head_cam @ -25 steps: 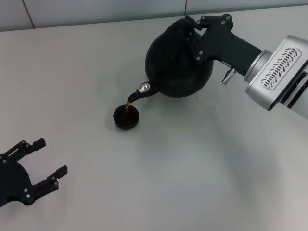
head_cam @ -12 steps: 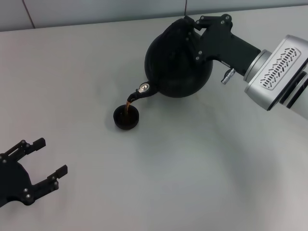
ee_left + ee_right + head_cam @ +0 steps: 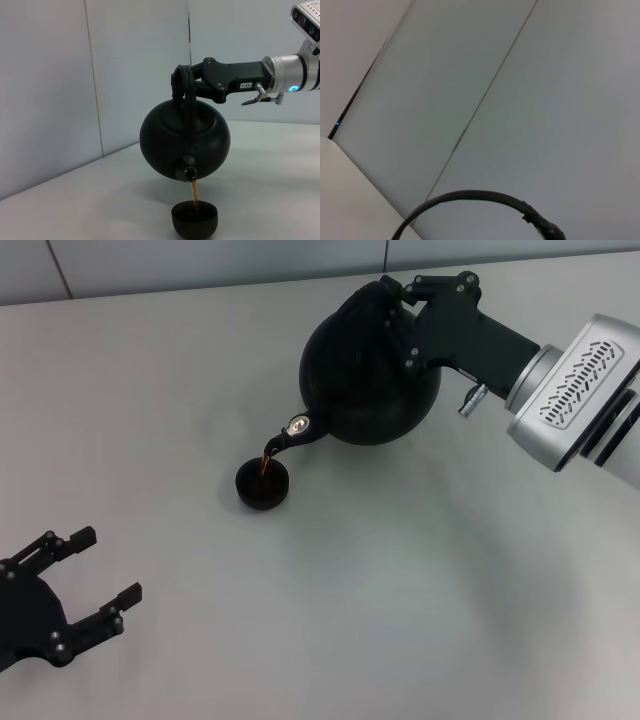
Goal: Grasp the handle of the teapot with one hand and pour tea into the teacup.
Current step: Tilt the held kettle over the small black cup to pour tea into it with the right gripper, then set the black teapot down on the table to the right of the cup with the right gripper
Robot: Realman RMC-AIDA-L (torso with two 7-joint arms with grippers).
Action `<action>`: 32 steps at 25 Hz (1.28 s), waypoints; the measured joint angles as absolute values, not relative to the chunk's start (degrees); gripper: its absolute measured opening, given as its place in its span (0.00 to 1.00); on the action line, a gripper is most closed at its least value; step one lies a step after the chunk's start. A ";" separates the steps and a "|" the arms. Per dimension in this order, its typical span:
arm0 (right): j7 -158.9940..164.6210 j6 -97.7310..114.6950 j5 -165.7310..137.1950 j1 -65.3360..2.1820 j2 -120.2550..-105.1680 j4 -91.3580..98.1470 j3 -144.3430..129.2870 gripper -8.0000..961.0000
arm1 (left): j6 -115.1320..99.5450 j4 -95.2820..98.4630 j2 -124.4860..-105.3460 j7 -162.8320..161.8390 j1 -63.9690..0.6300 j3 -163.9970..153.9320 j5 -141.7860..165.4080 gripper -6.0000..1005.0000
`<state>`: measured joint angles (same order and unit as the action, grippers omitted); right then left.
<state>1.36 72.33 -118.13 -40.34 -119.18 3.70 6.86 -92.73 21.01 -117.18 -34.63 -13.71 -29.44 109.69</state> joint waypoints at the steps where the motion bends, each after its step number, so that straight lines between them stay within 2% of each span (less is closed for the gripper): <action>1: 1.72 72.36 -118.12 -40.34 -119.18 3.65 6.87 0.09 | -92.73 21.01 -117.22 -34.63 -13.71 -29.44 109.68 0.80; 10: 17.96 73.69 -115.48 -38.36 -119.12 3.14 7.99 0.09 | -92.77 21.00 -117.25 -34.63 -13.77 -29.44 109.65 0.80; 32: 29.28 73.11 -111.62 -31.94 -119.35 0.86 11.50 0.09 | -93.38 20.92 -117.24 -34.62 -14.34 -29.44 109.60 0.80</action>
